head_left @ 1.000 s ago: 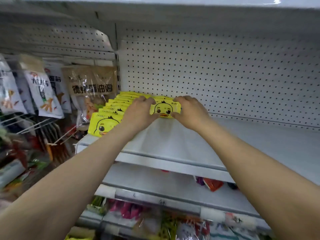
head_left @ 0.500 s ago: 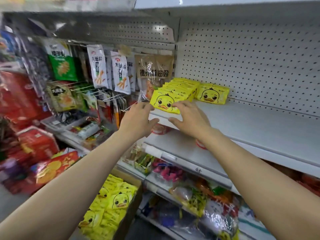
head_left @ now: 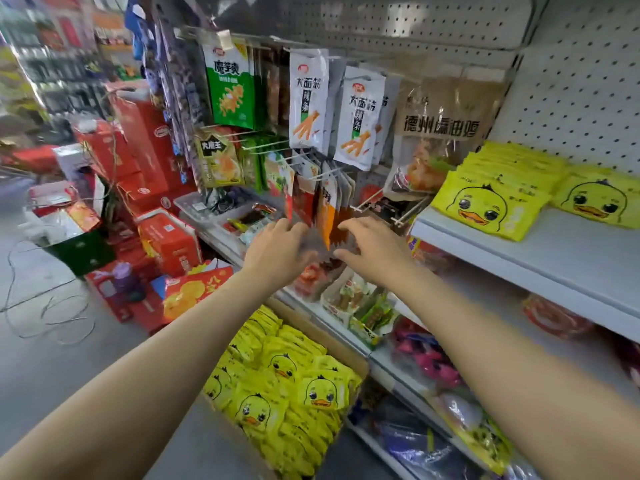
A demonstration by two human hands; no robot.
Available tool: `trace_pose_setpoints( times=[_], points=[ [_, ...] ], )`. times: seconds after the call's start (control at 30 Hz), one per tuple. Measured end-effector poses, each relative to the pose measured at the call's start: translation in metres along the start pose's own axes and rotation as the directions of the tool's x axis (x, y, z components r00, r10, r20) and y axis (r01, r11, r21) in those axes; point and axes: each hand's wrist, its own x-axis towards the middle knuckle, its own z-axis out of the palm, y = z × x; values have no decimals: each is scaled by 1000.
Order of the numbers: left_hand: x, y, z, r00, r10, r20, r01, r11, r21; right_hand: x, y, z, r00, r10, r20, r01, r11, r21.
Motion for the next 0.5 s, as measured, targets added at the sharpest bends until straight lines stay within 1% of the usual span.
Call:
trace_pose_setpoints(
  times=[0.07, 0.17, 0.27, 0.37, 0.43, 0.5],
  points=[
    [12, -42, 20, 998, -23, 53, 23, 1000, 0, 28, -15, 32, 999, 9, 53, -11, 1000, 27],
    [26, -102, 54, 989, -20, 145, 23, 1000, -18, 63, -35, 85, 986, 42, 164, -49, 998, 44],
    [32, -152, 92, 966, -59, 250, 76, 996, -57, 87, -48, 148, 949, 113, 293, -141, 987, 77],
    [28, -197, 140, 914, -70, 399, 121, 987, -102, 97, -56, 210, 897, 155, 415, -221, 968, 116],
    [20, -223, 174, 867, -79, 492, 162, 979, -128, 95, -59, 246, 834, 180, 522, -277, 954, 114],
    [8, -245, 206, 814, -101, 573, 214, 968, -134, 90, -60, 285, 778, 196, 597, -333, 934, 128]
  ],
)
